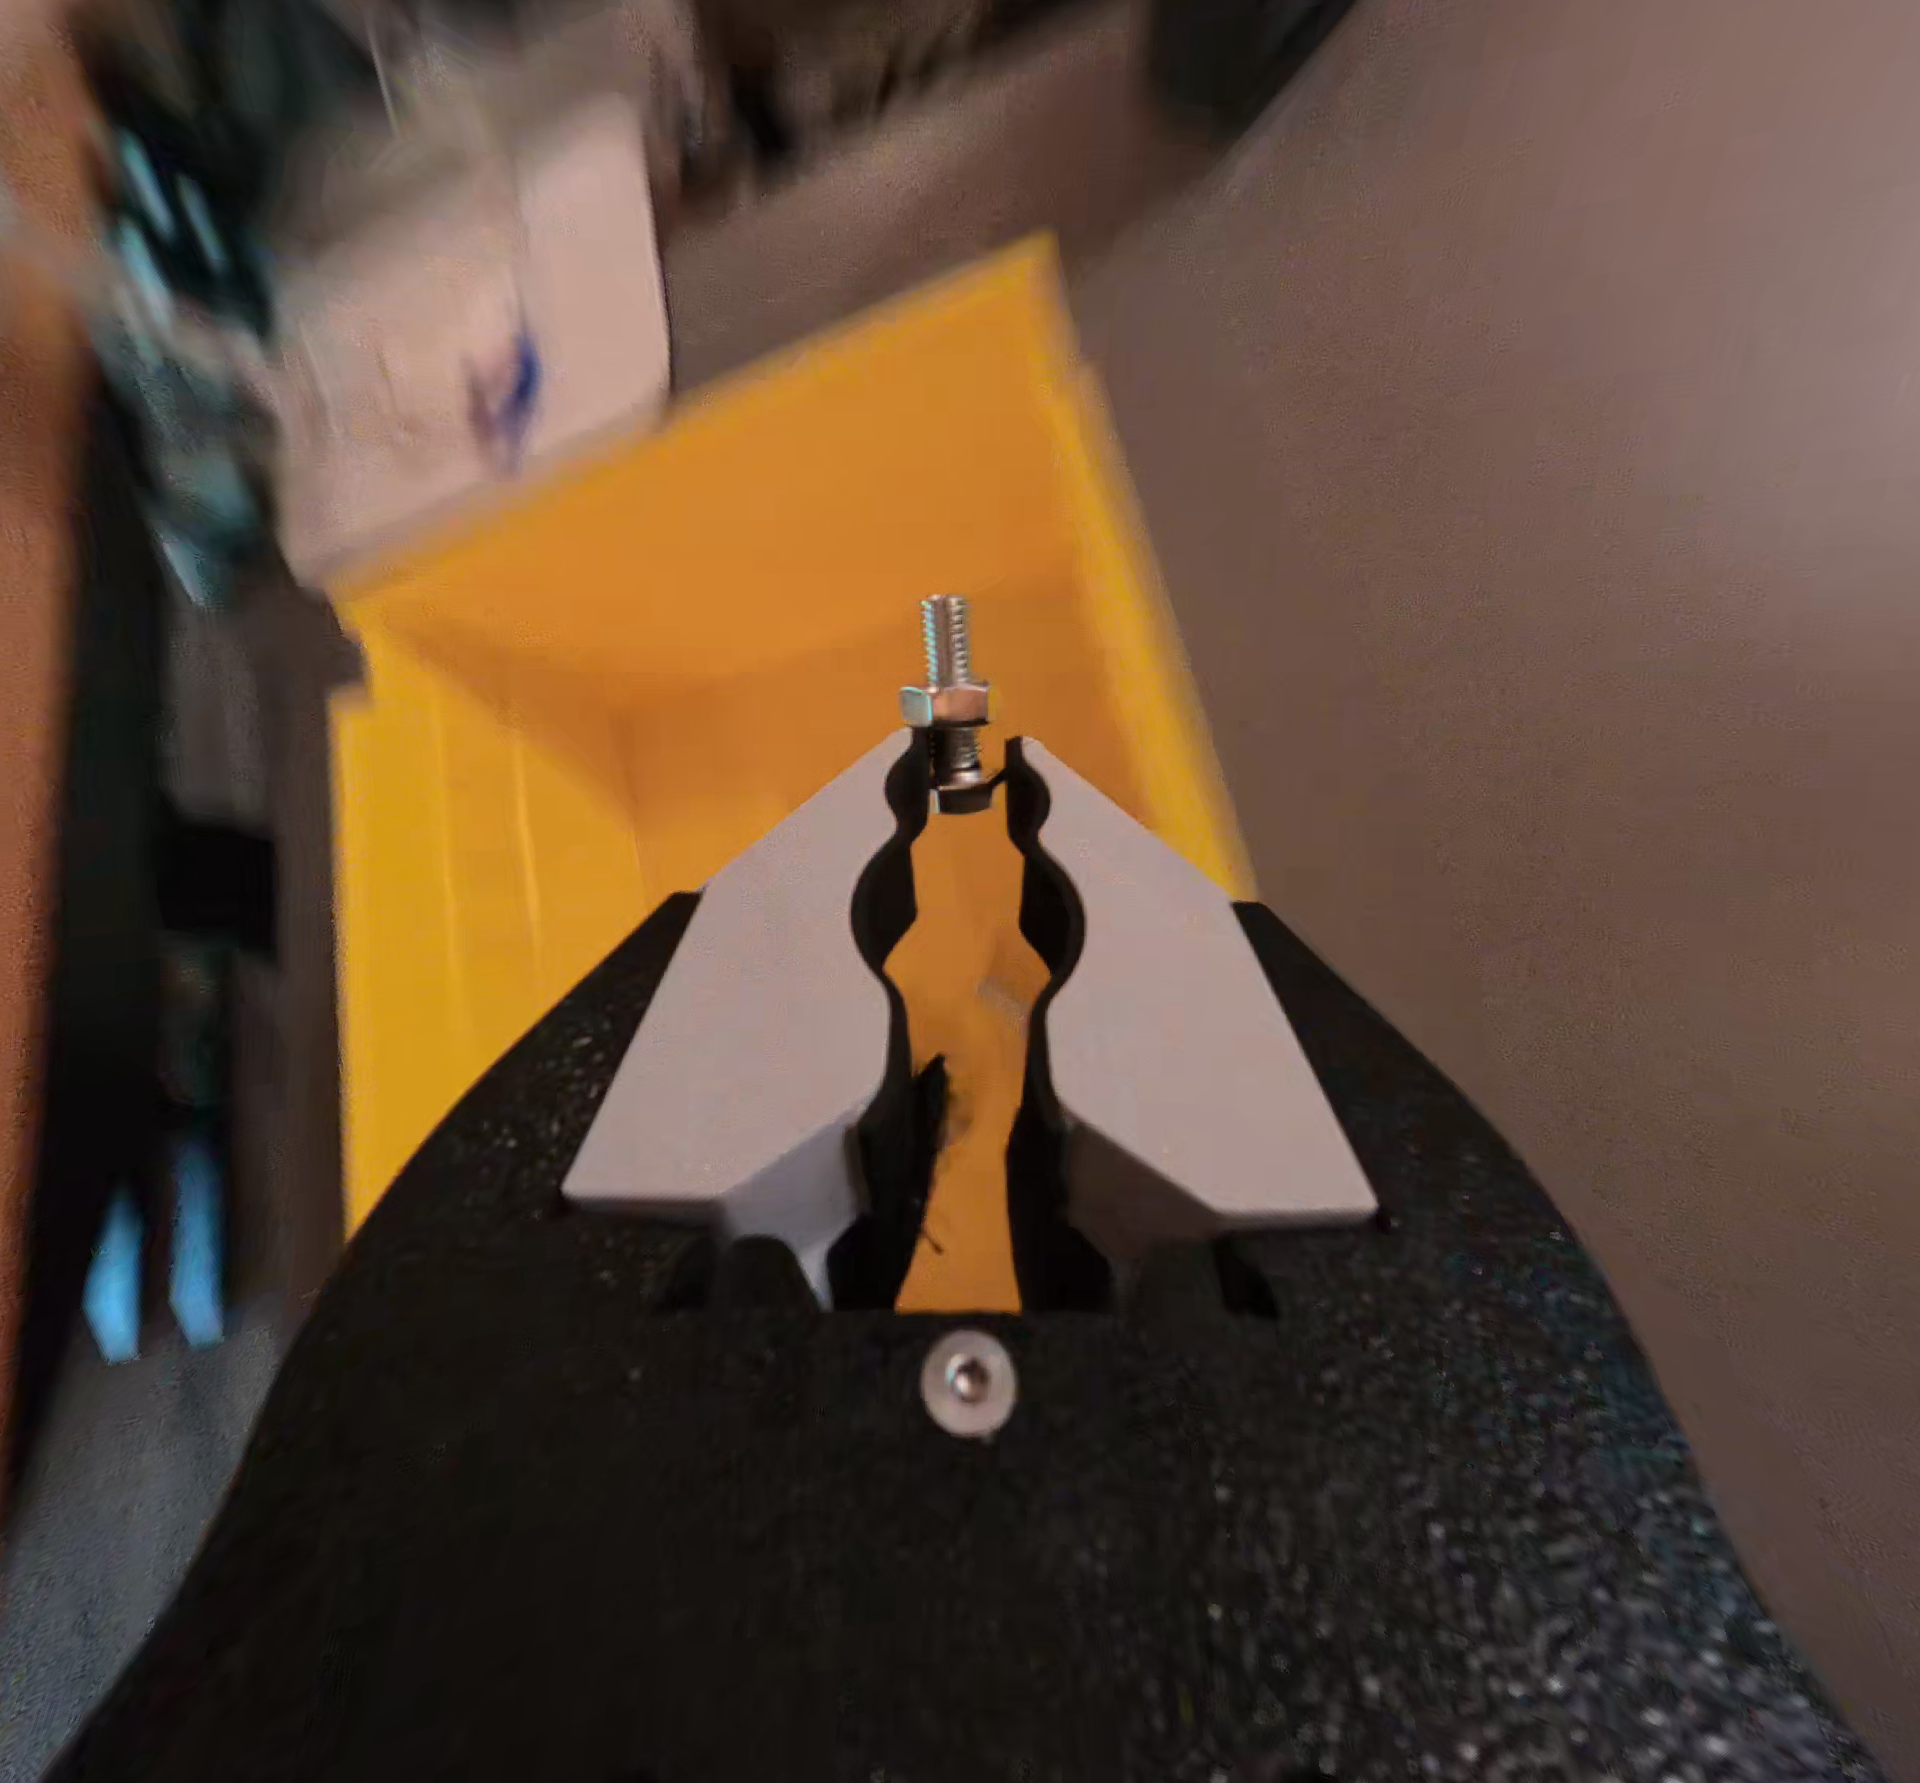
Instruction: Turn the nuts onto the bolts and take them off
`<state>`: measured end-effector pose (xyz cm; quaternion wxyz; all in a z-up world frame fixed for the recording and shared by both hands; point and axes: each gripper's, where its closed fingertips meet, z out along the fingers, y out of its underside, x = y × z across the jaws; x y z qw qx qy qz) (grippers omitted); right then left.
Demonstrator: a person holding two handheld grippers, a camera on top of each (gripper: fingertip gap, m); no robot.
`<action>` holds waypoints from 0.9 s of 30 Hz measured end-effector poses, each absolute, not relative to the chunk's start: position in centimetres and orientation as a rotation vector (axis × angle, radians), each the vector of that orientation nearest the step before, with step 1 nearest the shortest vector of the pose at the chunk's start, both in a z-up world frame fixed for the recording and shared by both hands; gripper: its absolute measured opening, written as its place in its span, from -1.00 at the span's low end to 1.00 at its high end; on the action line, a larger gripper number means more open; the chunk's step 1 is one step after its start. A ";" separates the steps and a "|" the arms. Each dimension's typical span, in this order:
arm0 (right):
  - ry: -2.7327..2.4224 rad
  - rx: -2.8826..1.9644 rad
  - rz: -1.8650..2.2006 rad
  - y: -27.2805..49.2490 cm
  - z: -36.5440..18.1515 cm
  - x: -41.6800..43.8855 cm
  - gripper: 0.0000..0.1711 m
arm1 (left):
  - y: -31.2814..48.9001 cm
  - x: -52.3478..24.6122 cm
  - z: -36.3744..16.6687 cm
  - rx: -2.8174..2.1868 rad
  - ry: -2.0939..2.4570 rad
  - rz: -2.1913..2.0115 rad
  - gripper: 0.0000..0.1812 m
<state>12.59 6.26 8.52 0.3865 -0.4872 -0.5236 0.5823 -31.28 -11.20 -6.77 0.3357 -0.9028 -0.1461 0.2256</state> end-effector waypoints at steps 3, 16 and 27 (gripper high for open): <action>-1.393 -1.220 1.476 3.5 7.6 8.5 -0.73 | -6.8 -24.0 -0.7 -2.100 0.110 0.768 -0.87; -1.590 -1.184 1.294 -2.4 3.6 -2.9 -0.73 | -1.6 -4.3 2.6 -1.387 1.046 1.252 -0.87; -1.643 -1.198 1.172 -2.0 1.9 -2.7 -0.90 | -0.9 -3.6 1.8 -1.364 1.052 1.249 -0.88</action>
